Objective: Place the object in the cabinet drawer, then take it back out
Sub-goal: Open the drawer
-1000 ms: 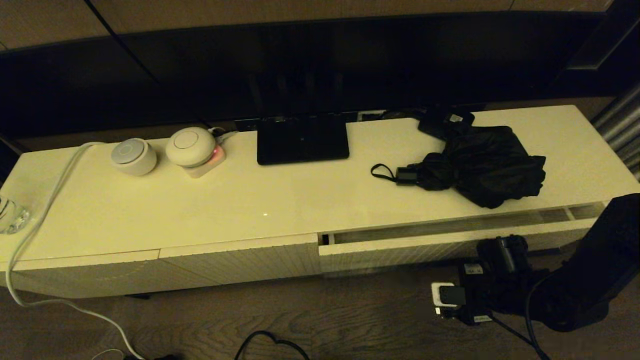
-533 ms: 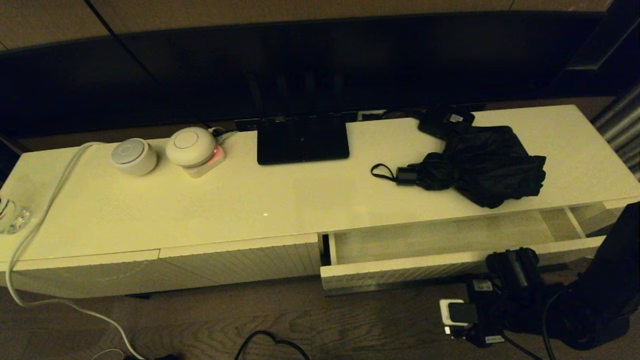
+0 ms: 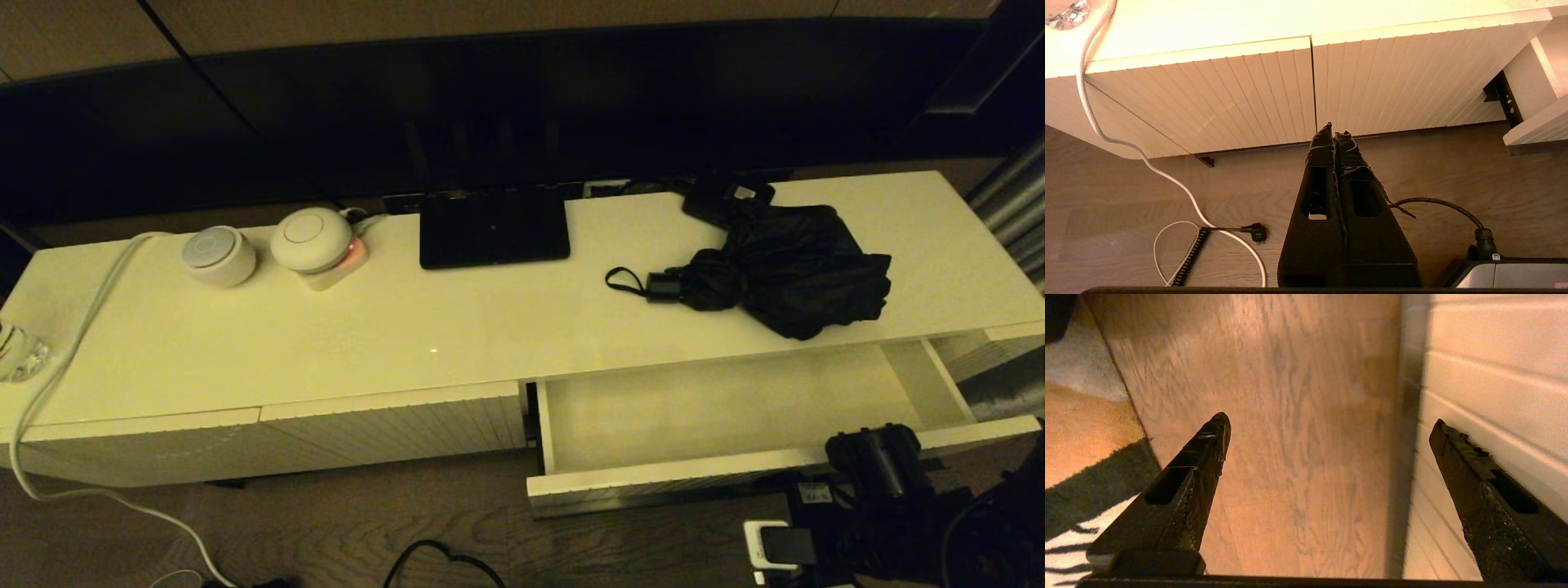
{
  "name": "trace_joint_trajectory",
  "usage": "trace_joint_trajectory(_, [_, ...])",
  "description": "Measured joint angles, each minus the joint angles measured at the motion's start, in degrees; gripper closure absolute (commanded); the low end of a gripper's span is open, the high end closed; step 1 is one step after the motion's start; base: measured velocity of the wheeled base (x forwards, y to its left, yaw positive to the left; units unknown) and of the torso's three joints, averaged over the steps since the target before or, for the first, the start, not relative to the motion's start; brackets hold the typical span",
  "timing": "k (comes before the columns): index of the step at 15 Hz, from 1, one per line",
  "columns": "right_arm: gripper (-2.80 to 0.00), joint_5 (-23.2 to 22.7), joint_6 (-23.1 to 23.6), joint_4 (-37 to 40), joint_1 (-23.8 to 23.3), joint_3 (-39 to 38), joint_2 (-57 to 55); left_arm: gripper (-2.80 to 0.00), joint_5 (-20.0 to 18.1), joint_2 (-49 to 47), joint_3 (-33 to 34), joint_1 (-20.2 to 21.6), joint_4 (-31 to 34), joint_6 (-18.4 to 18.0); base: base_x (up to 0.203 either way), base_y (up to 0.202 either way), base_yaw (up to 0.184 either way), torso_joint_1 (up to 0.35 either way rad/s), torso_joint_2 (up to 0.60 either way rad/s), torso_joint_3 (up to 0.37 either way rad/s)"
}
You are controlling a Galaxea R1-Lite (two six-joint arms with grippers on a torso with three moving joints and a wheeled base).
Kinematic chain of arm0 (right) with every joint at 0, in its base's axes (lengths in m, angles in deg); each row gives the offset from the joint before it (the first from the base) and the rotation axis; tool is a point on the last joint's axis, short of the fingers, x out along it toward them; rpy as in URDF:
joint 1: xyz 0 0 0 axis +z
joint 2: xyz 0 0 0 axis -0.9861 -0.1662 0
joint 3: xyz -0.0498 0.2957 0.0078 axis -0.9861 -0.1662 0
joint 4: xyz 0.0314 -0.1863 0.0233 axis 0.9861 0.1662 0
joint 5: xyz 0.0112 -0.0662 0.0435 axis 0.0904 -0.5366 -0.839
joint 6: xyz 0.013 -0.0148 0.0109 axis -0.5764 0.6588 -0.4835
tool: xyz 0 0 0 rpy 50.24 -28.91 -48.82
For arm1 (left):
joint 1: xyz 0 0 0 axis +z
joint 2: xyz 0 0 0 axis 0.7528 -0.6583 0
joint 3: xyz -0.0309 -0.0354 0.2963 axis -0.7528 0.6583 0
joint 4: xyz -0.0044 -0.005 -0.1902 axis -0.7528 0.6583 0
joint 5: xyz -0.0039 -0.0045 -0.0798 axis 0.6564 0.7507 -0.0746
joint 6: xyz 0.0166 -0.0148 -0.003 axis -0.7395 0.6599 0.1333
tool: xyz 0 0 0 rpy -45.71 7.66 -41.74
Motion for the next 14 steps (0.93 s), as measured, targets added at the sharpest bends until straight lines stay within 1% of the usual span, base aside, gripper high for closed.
trace_joint_trajectory(2, [-2.8, -0.9, 0.0, 0.0, -0.1, -1.5, 3.0, 0.0, 0.0, 0.0, 0.0, 0.0, 0.0, 0.0, 0.0, 0.0, 0.0, 0.0, 0.0, 0.0])
trace_joint_trajectory(3, [0.0, -1.2, 0.0, -0.1, -0.1, -2.6, 4.7, 0.0, 0.0, 0.0, 0.0, 0.0, 0.0, 0.0, 0.0, 0.0, 0.0, 0.0, 0.0, 0.0])
trace_joint_trajectory(5, [0.0, -1.6, 0.1, 1.4, -0.3, -4.5, 8.8, 0.0, 0.0, 0.0, 0.0, 0.0, 0.0, 0.0, 0.0, 0.0, 0.0, 0.0, 0.0, 0.0])
trace_joint_trajectory(7, [0.0, -1.6, -0.1, 6.1, -0.4, -5.0, 14.4, 0.0, 0.0, 0.0, 0.0, 0.0, 0.0, 0.0, 0.0, 0.0, 0.0, 0.0, 0.0, 0.0])
trace_joint_trajectory(9, [0.0, -1.8, -2.0, 11.9, -0.3, -5.1, 20.9, 0.0, 0.0, 0.0, 0.0, 0.0, 0.0, 0.0, 0.0, 0.0, 0.0, 0.0, 0.0, 0.0])
trace_joint_trajectory(11, [0.0, -2.0, -6.8, 16.5, 0.3, -5.3, 27.7, 0.0, 0.0, 0.0, 0.0, 0.0, 0.0, 0.1, 0.0, 0.0, 0.0, 0.0, 0.0, 0.0])
trace_joint_trajectory(13, [0.0, -2.2, -14.3, 23.0, 1.1, -4.7, 34.7, 0.0, 0.0, 0.0, 0.0, 0.0, 0.0, 0.0, 0.0, 0.0, 0.0, 0.0, 0.0, 0.0])
trace_joint_trajectory(14, [0.0, -2.2, -18.9, 27.7, 1.4, -3.5, 38.6, 0.0, 0.0, 0.0, 0.0, 0.0, 0.0, 0.0, 0.0, 0.0, 0.0, 0.0, 0.0, 0.0])
